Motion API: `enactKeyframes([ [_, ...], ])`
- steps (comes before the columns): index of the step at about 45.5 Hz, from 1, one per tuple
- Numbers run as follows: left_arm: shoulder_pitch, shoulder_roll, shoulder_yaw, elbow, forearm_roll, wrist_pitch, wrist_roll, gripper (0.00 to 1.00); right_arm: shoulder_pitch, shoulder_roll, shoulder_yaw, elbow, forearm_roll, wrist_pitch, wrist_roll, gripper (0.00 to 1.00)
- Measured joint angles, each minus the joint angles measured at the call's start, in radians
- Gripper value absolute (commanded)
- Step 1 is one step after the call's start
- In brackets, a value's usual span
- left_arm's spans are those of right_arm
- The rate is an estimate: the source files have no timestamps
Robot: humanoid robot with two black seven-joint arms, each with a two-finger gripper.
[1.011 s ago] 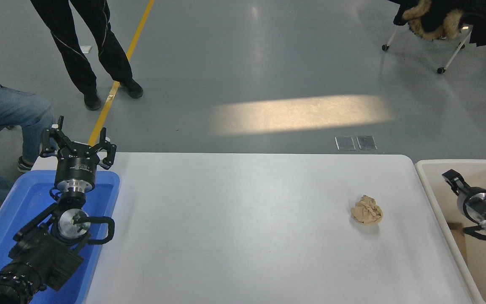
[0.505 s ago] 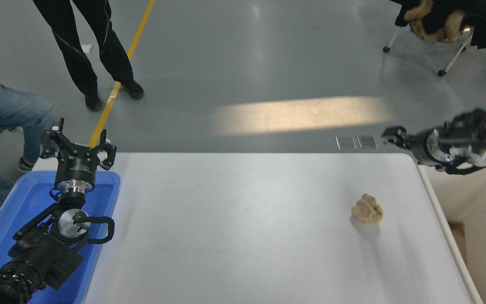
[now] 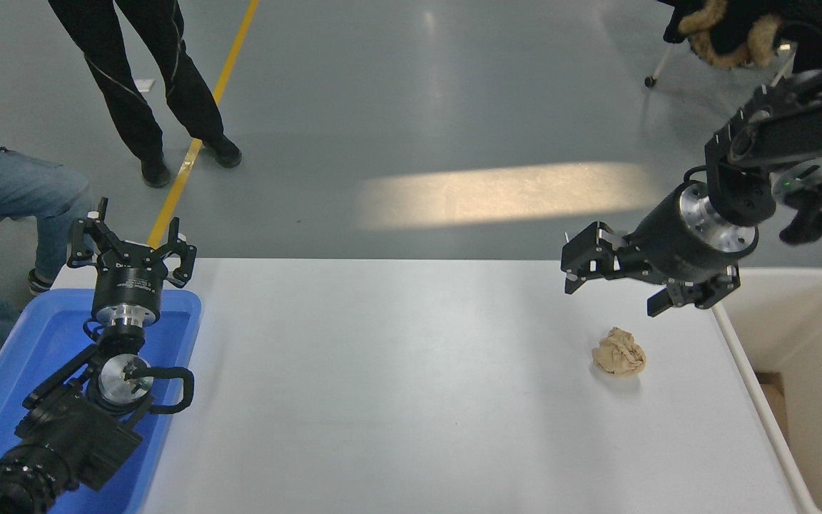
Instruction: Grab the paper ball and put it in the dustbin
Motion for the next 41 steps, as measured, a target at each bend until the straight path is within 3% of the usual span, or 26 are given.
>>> enactKeyframes([
  [28,0.000,0.000,0.000,0.000,0.000,0.000,0.000,0.99,0.113,0.004,0.012,0.014,0.046,0.090,-0.003,0.99],
  [41,0.000,0.000,0.000,0.000,0.000,0.000,0.000,0.99,-0.091,0.001,-0.044,-0.068,0.084,-0.141,-0.004,0.99],
])
